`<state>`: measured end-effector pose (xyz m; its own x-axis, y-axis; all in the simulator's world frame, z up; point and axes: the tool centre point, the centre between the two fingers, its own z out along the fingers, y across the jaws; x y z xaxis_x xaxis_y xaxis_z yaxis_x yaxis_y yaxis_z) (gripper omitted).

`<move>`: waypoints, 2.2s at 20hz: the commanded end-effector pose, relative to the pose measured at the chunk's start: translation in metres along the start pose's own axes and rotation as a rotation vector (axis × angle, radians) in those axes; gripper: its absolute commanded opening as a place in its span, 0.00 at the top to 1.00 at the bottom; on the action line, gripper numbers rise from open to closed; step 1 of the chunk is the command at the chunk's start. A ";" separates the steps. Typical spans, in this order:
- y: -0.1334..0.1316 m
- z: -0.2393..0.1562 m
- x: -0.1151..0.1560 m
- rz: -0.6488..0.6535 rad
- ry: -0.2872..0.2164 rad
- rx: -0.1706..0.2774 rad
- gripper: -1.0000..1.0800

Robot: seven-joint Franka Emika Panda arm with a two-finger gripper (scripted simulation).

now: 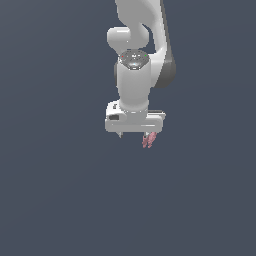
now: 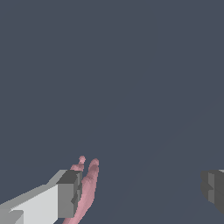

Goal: Pick up the object and move it to a goal position.

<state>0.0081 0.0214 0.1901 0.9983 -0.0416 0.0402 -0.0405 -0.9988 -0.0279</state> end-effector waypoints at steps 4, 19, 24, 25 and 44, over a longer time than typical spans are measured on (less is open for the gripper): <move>-0.014 0.008 -0.012 0.065 -0.006 -0.004 0.04; -0.063 0.038 -0.065 0.332 -0.026 -0.024 0.04; -0.074 0.045 -0.080 0.401 -0.030 -0.030 0.04; -0.076 0.046 -0.082 0.412 -0.030 -0.031 0.04; -0.084 0.068 -0.096 0.467 -0.033 -0.037 0.04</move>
<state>-0.0810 0.1113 0.1266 0.8738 -0.4863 0.0007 -0.4863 -0.8738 -0.0008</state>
